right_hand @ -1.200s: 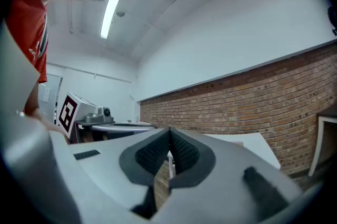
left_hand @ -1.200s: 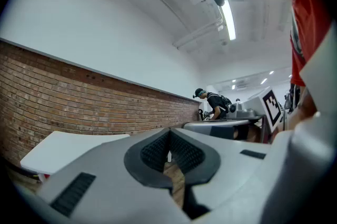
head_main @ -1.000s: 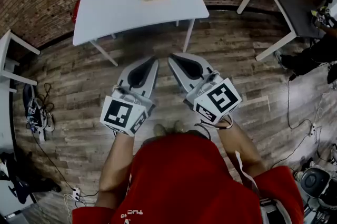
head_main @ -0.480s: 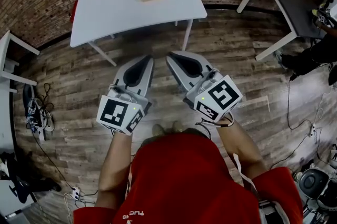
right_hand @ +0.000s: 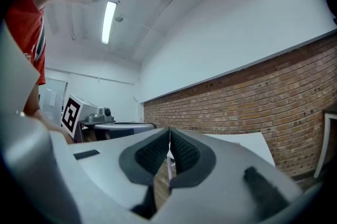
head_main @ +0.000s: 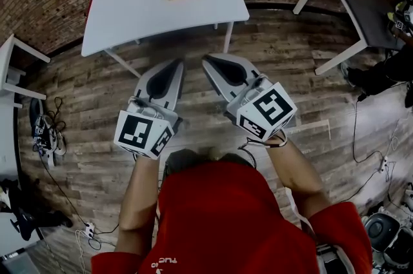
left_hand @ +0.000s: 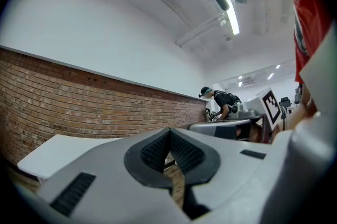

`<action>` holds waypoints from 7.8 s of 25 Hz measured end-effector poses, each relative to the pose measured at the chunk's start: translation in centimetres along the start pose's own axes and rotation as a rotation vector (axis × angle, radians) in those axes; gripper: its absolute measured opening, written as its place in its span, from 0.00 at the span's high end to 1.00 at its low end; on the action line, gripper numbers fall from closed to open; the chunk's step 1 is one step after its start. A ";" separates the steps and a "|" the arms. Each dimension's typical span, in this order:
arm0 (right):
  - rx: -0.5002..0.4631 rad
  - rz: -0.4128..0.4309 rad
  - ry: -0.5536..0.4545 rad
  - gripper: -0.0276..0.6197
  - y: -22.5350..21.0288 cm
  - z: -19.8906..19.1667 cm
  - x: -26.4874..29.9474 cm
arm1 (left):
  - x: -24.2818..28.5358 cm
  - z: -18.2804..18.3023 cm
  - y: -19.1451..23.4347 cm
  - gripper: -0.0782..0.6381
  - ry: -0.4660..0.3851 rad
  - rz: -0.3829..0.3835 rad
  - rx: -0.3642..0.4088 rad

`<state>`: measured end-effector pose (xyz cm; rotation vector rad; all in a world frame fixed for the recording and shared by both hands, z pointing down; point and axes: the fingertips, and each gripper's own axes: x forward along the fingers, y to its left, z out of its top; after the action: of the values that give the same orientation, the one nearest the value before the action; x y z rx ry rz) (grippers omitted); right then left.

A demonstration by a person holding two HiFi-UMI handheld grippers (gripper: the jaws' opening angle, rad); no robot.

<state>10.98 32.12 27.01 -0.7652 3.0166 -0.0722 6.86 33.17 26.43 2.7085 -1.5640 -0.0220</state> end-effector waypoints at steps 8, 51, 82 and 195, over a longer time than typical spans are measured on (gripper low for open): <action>-0.008 0.013 0.005 0.91 -2.3 -0.5 0.9 | 2.2 -0.5 1.1 0.87 0.011 0.021 -0.002; -0.002 -0.140 0.050 0.91 -25.8 -3.3 27.3 | 23.3 -3.8 32.0 0.87 0.018 -0.077 -0.032; -0.087 0.050 0.215 0.91 -40.0 -10.0 36.3 | 36.4 -11.3 41.0 0.87 0.223 -0.024 0.034; -0.361 0.699 0.959 0.83 -36.4 -17.7 41.2 | 35.2 -25.4 41.2 0.52 0.611 -0.283 0.032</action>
<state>-8.64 -18.83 45.86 0.5764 4.0472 0.1813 -10.77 -17.81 52.40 2.5654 -1.0086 0.7507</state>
